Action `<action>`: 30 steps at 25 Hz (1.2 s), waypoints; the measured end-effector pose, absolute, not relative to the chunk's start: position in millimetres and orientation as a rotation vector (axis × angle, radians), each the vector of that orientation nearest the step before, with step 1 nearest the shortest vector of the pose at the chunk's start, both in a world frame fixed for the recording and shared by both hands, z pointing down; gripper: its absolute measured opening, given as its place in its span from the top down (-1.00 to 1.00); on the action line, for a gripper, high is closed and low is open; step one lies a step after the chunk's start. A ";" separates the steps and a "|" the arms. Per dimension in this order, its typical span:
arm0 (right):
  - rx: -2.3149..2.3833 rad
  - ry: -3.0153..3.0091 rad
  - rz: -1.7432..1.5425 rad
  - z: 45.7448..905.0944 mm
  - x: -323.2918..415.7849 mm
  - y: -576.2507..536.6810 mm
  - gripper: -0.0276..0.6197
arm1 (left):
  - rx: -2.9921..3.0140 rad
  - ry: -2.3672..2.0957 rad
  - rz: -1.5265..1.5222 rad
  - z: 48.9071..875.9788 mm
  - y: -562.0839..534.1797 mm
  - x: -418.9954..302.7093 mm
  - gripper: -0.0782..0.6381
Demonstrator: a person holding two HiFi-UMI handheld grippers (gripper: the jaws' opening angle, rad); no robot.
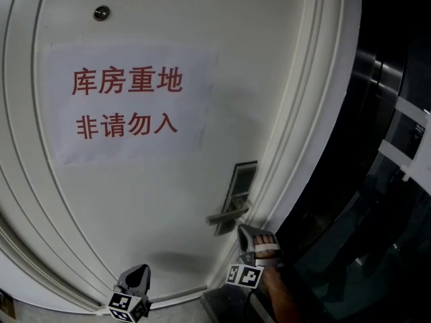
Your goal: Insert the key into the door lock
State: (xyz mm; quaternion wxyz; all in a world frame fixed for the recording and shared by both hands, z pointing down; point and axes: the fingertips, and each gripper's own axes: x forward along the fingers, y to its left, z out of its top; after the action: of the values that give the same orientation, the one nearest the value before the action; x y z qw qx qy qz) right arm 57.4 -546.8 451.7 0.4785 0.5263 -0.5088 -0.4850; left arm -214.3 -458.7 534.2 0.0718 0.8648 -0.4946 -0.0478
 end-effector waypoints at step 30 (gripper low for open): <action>1.255 -1.266 -1.249 447.8 44.1 -572.0 0.88 | 2.558 -1.585 -0.134 541.7 -442.1 -222.6 0.77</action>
State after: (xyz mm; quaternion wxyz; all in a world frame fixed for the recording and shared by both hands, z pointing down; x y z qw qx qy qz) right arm 44.1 -572.0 447.8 0.4639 0.5108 -0.5153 -0.5083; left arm -222.6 -442.1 541.7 0.0648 0.8474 -0.5252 -0.0444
